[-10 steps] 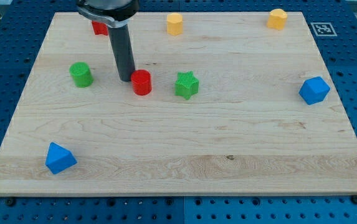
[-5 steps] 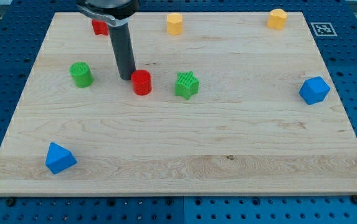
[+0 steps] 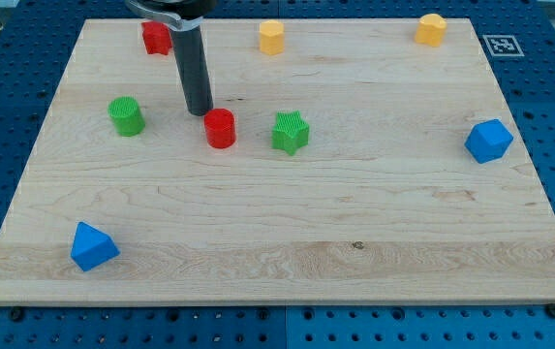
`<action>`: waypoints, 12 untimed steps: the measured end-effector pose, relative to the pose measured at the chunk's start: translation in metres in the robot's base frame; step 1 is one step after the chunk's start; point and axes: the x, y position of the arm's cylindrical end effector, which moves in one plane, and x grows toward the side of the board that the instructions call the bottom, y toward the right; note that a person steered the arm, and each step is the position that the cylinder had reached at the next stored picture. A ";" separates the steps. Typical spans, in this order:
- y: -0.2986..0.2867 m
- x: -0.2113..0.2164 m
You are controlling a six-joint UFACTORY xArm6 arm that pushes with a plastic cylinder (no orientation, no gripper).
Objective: Move red circle to the vertically bottom of the green star
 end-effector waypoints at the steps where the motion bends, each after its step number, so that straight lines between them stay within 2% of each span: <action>1: 0.000 -0.002; 7: 0.007 0.001; 12: 0.014 0.027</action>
